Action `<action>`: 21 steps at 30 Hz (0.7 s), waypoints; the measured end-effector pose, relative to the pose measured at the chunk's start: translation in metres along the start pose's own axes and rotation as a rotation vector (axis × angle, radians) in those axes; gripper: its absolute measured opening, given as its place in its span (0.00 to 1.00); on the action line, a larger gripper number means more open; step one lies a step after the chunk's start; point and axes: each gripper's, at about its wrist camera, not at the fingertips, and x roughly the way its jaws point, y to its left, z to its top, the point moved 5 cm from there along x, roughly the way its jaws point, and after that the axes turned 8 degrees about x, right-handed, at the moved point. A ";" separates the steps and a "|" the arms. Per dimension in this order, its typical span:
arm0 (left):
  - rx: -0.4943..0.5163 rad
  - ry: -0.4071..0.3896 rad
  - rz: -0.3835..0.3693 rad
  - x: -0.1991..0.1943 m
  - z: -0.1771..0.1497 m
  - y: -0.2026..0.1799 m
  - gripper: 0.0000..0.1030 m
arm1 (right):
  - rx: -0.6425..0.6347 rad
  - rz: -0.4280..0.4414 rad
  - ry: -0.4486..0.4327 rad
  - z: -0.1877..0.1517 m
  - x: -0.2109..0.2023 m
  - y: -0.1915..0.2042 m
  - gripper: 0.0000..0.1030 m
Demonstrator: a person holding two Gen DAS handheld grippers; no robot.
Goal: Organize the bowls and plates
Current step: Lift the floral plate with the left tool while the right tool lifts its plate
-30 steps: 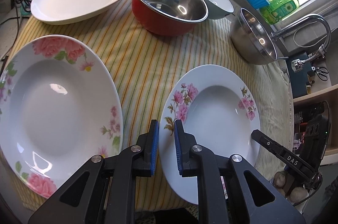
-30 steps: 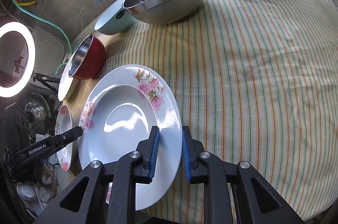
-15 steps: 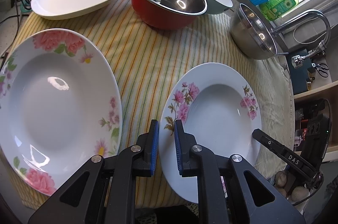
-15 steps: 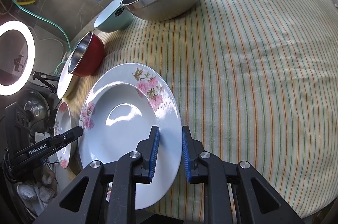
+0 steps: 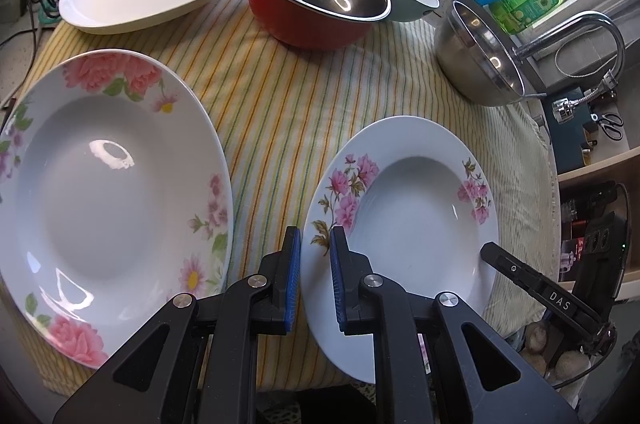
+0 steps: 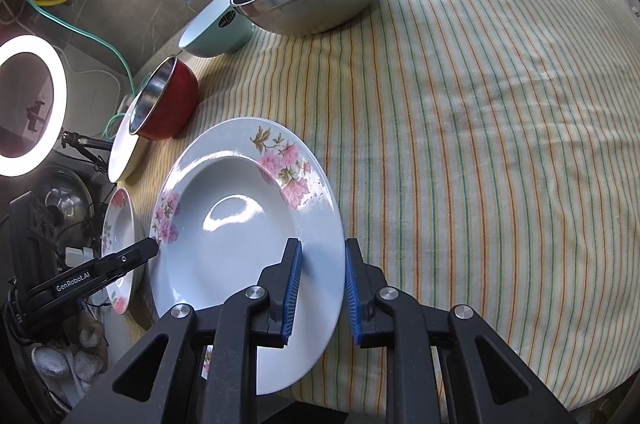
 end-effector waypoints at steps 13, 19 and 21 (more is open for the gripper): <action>-0.004 0.002 -0.005 0.001 0.001 0.000 0.12 | -0.009 -0.018 -0.004 -0.001 0.002 0.001 0.20; -0.008 -0.009 -0.008 -0.002 0.001 0.002 0.12 | -0.008 -0.026 -0.007 -0.001 0.001 0.001 0.21; -0.001 -0.026 -0.002 -0.006 0.002 0.001 0.12 | -0.007 -0.033 -0.020 0.001 0.000 0.003 0.21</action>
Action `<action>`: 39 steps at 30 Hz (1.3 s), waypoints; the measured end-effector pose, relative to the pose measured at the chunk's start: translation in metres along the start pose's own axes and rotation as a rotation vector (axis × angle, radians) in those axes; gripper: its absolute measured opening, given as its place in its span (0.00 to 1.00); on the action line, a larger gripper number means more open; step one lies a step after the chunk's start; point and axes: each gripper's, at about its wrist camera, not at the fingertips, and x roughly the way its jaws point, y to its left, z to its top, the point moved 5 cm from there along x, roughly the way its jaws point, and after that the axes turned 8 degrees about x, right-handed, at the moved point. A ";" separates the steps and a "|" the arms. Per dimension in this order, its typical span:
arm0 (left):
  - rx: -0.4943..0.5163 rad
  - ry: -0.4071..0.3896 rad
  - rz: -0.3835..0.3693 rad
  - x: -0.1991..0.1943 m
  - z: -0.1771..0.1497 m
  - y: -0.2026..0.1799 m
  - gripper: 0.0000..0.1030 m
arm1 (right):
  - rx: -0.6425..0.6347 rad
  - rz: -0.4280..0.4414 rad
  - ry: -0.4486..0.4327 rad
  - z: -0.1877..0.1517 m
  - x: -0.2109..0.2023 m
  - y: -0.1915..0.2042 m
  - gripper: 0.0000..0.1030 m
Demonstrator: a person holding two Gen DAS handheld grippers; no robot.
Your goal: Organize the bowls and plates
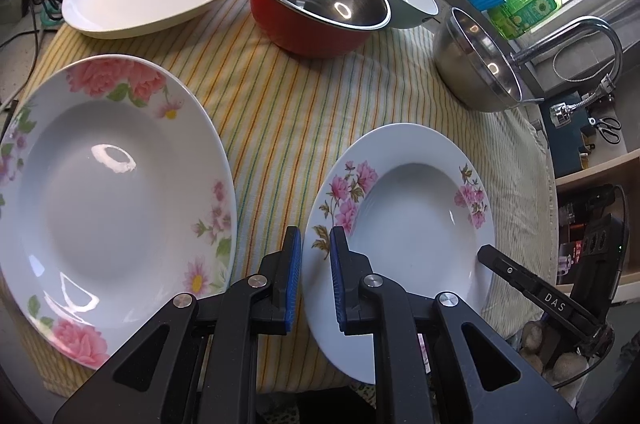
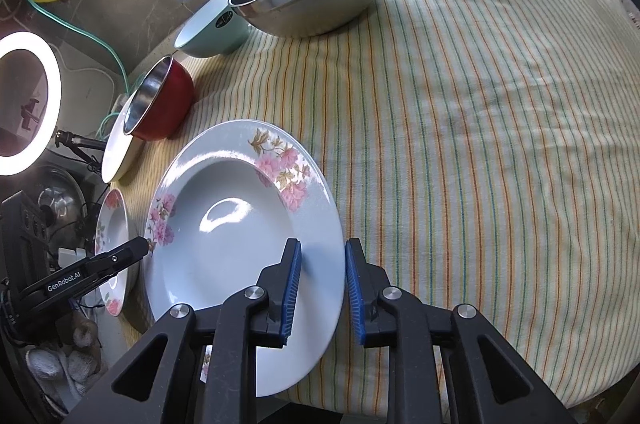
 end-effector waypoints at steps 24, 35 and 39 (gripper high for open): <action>-0.068 -0.150 0.068 -0.061 0.005 0.052 0.13 | -0.126 0.067 -0.055 0.010 -0.009 0.078 0.22; -0.165 -0.202 0.156 -0.090 -0.009 0.111 0.13 | -0.225 0.118 -0.007 -0.004 0.018 0.141 0.23; -0.201 -0.208 0.183 -0.095 -0.016 0.132 0.13 | -0.259 0.127 0.024 -0.013 0.034 0.163 0.23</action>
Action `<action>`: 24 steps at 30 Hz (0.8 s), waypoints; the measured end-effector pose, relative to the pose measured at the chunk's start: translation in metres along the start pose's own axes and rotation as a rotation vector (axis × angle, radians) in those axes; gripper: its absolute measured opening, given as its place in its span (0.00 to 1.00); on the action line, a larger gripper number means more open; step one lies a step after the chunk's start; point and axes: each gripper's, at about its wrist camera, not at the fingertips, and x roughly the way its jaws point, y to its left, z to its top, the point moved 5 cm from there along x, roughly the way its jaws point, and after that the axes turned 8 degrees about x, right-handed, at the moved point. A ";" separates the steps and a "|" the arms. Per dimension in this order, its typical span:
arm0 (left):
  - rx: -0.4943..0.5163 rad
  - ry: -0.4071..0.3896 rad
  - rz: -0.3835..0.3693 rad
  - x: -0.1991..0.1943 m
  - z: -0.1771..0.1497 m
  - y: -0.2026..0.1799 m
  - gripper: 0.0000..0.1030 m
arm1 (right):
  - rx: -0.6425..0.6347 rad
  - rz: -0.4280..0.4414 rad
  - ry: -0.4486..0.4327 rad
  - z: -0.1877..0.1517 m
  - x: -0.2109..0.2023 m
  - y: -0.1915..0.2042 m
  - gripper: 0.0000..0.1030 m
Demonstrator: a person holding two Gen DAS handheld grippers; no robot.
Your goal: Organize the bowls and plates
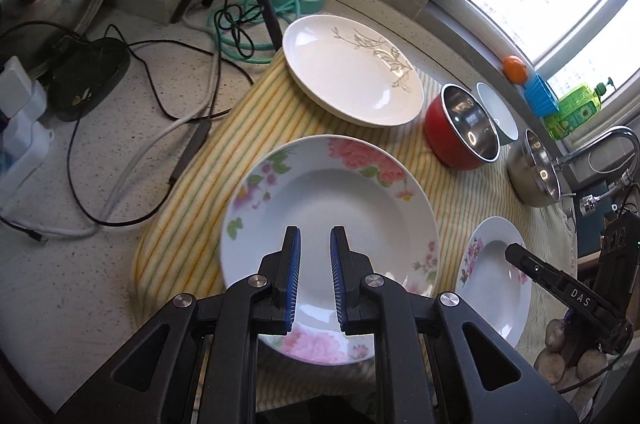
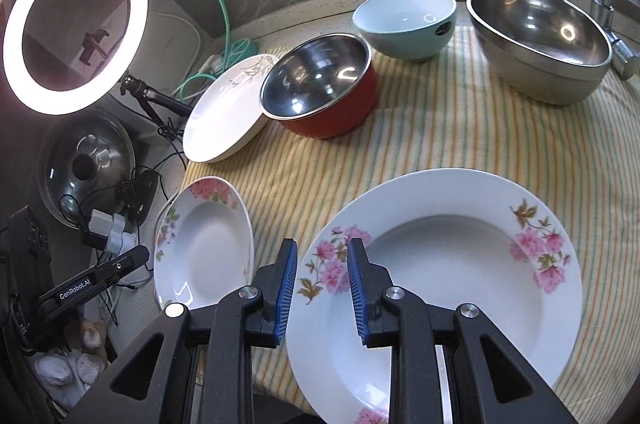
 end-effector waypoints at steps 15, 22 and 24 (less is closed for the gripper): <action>-0.077 0.027 0.047 0.008 -0.006 0.055 0.13 | -0.094 -0.021 0.093 -0.007 0.051 0.043 0.26; -0.087 0.054 0.025 0.016 -0.007 0.057 0.13 | -0.105 -0.035 0.122 -0.009 0.062 0.044 0.26; -0.089 0.061 0.011 0.019 -0.007 0.056 0.13 | -0.103 -0.034 0.129 -0.009 0.065 0.045 0.26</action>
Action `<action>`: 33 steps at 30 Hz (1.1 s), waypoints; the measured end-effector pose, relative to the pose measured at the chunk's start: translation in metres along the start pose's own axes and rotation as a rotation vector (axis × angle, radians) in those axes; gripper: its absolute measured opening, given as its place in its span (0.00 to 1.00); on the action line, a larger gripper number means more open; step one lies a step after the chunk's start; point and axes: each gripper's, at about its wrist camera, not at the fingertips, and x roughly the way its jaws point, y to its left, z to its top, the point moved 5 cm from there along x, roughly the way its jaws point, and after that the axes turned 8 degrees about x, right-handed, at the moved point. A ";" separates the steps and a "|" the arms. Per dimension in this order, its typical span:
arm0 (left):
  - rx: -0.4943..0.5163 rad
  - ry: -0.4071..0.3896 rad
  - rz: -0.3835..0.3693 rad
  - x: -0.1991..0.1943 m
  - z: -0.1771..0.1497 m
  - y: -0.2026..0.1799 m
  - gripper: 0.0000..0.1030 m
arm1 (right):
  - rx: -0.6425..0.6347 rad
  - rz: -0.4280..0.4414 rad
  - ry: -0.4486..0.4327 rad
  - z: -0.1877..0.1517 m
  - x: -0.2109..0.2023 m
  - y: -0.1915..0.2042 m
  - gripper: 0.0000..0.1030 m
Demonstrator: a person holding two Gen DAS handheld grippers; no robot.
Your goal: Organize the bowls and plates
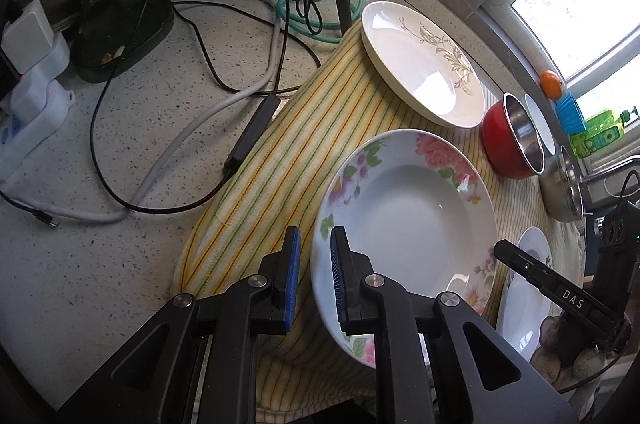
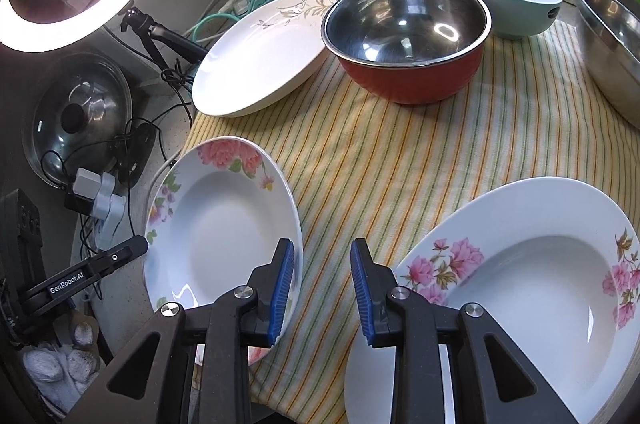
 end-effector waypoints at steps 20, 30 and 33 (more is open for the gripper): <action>0.014 0.011 -0.015 0.010 0.002 -0.004 0.09 | -0.022 0.043 0.047 0.003 0.016 0.011 0.12; 0.008 0.003 -0.020 0.008 0.002 -0.005 0.09 | -0.014 0.036 0.045 0.001 0.014 0.012 0.11; 0.007 0.000 -0.025 0.006 0.001 -0.007 0.09 | -0.001 0.039 0.042 0.000 0.012 0.010 0.11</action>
